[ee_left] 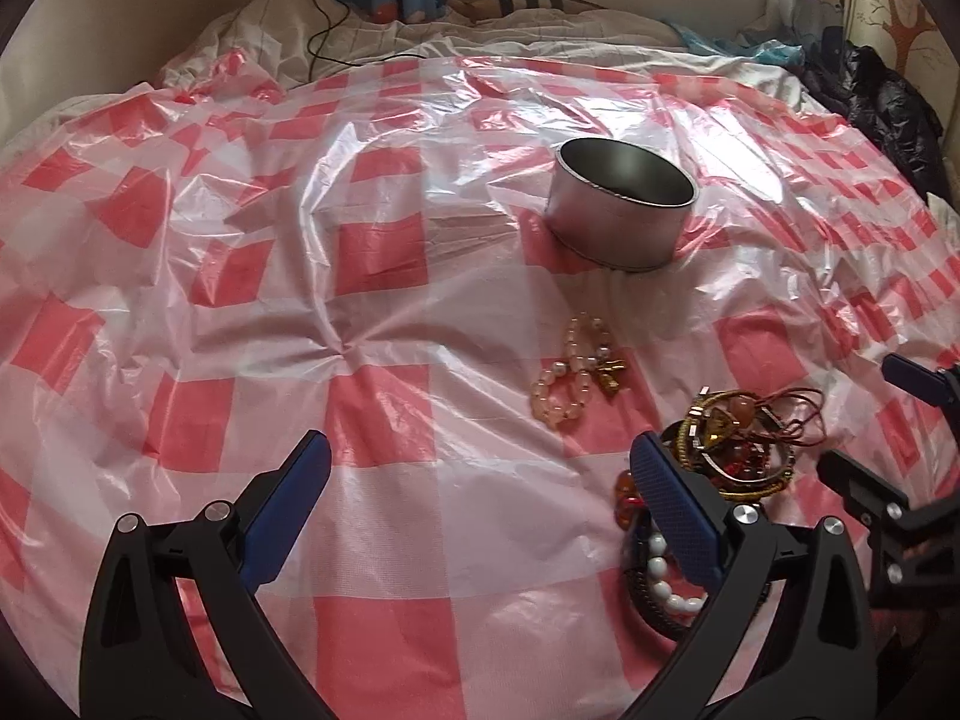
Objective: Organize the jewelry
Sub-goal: 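Close the right tool on the red cord necklace with orange bead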
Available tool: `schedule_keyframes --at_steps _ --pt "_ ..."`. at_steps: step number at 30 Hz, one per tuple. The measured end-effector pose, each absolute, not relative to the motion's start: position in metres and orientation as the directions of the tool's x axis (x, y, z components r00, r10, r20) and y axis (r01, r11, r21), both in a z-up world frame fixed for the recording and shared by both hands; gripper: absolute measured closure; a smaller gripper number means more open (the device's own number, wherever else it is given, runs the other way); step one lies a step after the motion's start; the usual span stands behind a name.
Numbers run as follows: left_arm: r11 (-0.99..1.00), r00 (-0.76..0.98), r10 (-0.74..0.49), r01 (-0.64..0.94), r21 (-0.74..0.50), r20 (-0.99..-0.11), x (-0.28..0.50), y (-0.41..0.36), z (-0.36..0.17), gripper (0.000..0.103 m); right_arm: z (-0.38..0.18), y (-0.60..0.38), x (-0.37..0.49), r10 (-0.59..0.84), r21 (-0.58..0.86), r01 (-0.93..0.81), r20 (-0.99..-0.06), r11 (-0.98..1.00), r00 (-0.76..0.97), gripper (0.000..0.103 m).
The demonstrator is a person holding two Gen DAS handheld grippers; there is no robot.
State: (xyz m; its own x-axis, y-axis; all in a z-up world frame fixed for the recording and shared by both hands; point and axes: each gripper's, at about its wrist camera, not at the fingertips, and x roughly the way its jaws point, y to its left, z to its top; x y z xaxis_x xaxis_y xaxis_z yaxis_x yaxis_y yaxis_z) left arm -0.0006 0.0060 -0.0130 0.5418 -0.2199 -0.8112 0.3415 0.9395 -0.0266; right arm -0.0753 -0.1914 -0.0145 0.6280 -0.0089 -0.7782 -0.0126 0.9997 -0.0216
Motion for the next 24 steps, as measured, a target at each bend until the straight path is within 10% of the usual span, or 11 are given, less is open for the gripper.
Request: schedule_keyframes --at_steps 8,14,18,24 --pt "0.881 0.554 -0.291 0.473 0.007 -0.78 -0.02 -0.017 -0.004 0.007 -0.023 -0.204 -0.066 0.07 0.062 -0.034 -0.801 0.998 0.595 0.008" --pt "0.898 0.562 -0.257 0.439 0.021 -0.786 -0.012 -0.007 -0.003 0.007 -0.032 -0.196 -0.055 0.141 0.125 -0.068 -0.815 0.99 0.562 0.04" --pt "0.896 0.564 -0.262 0.443 0.019 -0.783 -0.011 -0.007 -0.002 0.007 -0.035 -0.206 -0.053 0.234 0.24 -0.062 -0.806 0.969 0.543 0.098" --pt "0.872 0.55 -0.301 0.489 0.008 -0.779 -0.013 -0.017 -0.003 0.007 -0.022 -0.222 -0.059 0.327 0.368 -0.054 -0.737 0.928 0.591 0.1"
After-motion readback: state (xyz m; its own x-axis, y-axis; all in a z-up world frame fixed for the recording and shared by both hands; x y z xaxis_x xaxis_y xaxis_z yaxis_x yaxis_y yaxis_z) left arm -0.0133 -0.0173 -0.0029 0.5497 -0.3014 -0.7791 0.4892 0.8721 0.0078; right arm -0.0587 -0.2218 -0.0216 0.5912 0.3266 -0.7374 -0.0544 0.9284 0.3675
